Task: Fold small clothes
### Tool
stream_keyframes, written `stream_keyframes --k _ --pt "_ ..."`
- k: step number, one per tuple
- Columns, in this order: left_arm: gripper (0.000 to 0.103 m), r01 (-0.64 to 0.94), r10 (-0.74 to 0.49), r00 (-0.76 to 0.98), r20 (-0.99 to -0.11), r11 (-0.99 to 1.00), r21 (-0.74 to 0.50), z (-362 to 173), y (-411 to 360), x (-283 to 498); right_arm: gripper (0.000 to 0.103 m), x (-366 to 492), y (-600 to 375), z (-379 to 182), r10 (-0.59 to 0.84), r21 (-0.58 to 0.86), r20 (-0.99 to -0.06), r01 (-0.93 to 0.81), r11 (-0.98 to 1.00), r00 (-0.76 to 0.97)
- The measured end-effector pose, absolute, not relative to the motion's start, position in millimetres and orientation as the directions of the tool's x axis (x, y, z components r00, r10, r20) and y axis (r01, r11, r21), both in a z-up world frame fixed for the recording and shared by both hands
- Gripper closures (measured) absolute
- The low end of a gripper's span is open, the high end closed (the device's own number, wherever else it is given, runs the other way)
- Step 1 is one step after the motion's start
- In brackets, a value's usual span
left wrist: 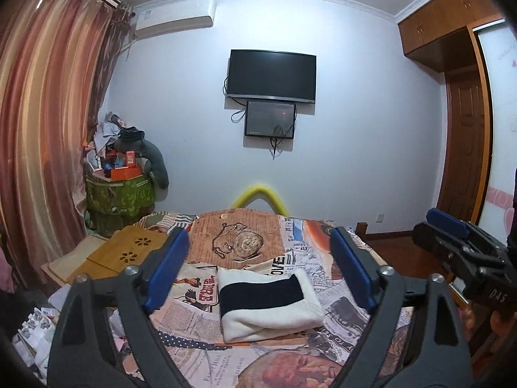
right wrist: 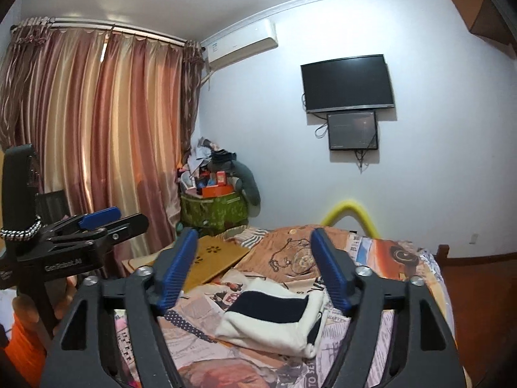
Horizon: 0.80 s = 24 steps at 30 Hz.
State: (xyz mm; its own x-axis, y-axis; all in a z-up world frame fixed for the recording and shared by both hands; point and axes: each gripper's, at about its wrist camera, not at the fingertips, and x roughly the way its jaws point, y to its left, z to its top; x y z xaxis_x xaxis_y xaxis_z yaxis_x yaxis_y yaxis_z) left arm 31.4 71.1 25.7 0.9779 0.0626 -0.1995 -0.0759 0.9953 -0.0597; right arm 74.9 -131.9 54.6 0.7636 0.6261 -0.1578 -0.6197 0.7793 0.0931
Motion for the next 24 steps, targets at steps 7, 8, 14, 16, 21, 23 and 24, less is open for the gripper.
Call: stream_keyframes --k 7,8,14,16,21,23,24 --pt "0.000 -0.103 0.093 0.977 -0.191 0.994 -0.041 20.3 63.1 19.5 0.001 71.0 -134.3 51.6 0.575 0.064 -0.165 -0.573 0.817 0.802" --pt "0.000 -0.100 0.090 0.977 -0.192 0.994 -0.045 19.7 62.8 18.4 0.001 71.0 -134.2 51.7 0.573 0.063 -0.166 -0.571 0.819 0.803" --pt "0.000 -0.107 0.096 0.976 -0.194 0.993 -0.047 18.0 65.2 19.3 0.001 66.7 -134.1 49.2 0.564 0.061 -0.171 -0.563 0.824 0.808" --pt "0.000 -0.107 0.096 0.976 -0.194 0.993 -0.048 17.9 65.2 19.4 0.001 65.6 -133.5 48.9 0.563 0.060 -0.174 -0.561 0.825 0.808" --pt "0.000 -0.104 0.091 0.975 -0.202 0.993 -0.050 15.9 64.6 22.0 0.001 66.3 -133.9 46.9 0.560 0.061 -0.182 -0.559 0.827 0.809" --pt "0.000 -0.105 0.093 0.975 -0.202 0.993 -0.049 15.7 64.4 22.1 0.001 66.5 -134.6 46.1 0.560 0.063 -0.184 -0.558 0.827 0.808" --pt "0.000 -0.106 0.094 0.975 -0.203 0.993 -0.049 15.6 65.1 23.1 0.001 66.6 -134.9 45.8 0.559 0.063 -0.185 -0.558 0.827 0.808"
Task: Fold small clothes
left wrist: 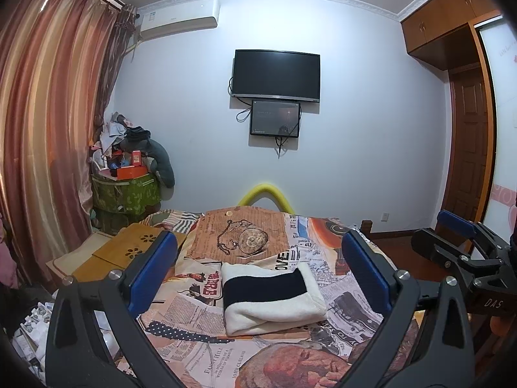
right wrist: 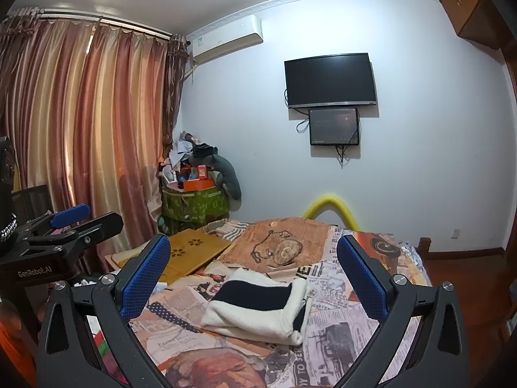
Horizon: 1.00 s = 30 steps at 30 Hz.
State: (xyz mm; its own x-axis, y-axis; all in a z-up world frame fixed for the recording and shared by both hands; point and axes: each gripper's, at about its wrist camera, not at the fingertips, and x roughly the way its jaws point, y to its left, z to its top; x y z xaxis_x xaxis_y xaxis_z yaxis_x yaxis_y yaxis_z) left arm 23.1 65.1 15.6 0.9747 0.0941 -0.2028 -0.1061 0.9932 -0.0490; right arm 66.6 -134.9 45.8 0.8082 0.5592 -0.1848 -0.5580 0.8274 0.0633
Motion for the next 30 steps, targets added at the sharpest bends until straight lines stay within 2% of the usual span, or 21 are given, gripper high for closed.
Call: stream_keyframes --k 30 --pt "0.000 -0.088 0.072 0.973 -0.221 0.994 -0.061 7.6 68.7 32.0 0.001 68.2 -136.8 47.1 0.547 0.066 -0.201 -0.546 0.835 0.812"
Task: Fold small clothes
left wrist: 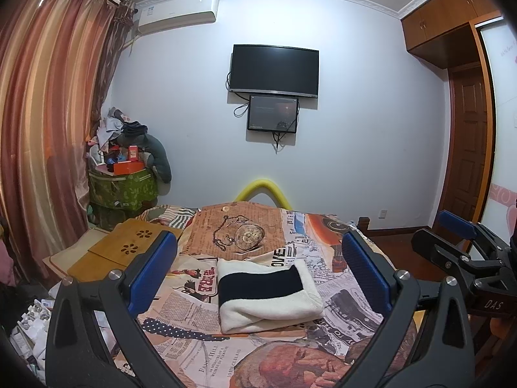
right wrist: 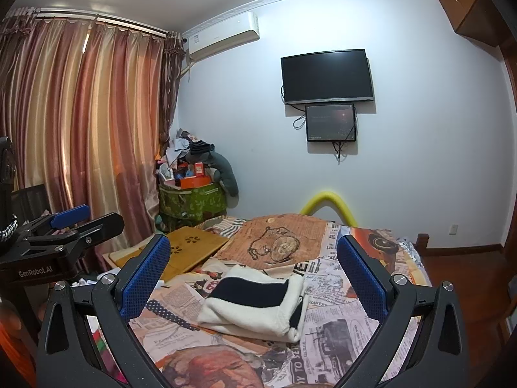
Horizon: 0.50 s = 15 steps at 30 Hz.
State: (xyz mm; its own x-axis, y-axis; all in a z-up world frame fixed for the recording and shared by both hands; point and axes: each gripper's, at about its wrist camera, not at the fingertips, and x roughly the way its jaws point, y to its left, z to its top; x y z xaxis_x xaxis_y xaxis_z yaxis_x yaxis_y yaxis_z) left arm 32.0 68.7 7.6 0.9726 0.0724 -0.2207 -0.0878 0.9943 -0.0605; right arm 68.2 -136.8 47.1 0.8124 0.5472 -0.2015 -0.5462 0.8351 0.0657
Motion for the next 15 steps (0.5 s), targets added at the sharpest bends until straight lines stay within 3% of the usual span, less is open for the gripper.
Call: stream_keyframes --k 15 --pt "0.000 -0.060 0.046 0.974 -0.220 0.997 -0.058 6.8 71.1 31.5 0.001 68.4 -136.9 50.5 0.543 0.063 -0.200 -0.543 0.838 0.815"
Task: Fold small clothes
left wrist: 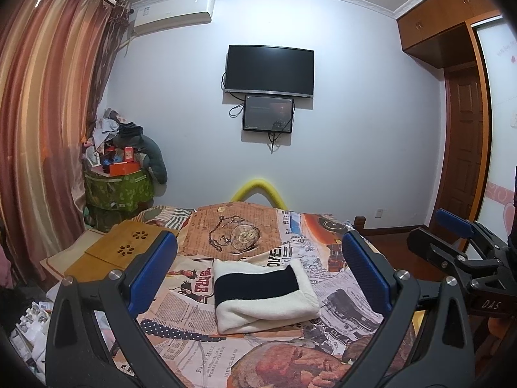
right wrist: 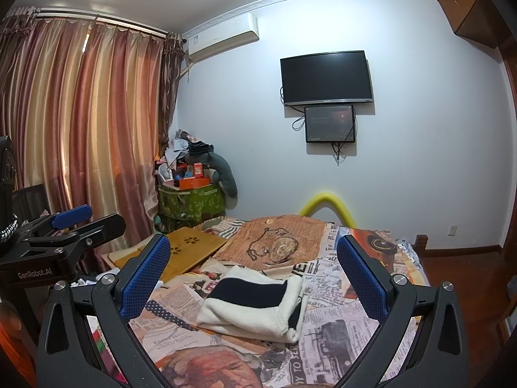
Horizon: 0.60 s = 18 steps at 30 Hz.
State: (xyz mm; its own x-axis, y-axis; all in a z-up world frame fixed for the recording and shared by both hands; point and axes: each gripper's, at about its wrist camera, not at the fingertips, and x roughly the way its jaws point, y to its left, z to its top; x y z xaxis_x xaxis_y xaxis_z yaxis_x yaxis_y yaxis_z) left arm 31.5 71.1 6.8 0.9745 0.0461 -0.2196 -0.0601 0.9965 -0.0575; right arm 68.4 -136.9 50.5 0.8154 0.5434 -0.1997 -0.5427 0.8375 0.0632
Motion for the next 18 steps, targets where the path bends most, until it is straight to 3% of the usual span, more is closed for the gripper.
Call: stream_keyframes --k 18 --pt "0.000 -0.030 0.018 0.973 -0.231 0.998 -0.051 6.0 71.4 32.8 0.001 69.1 -137.1 52.0 0.540 0.064 -0.203 -0.539 0.840 0.817"
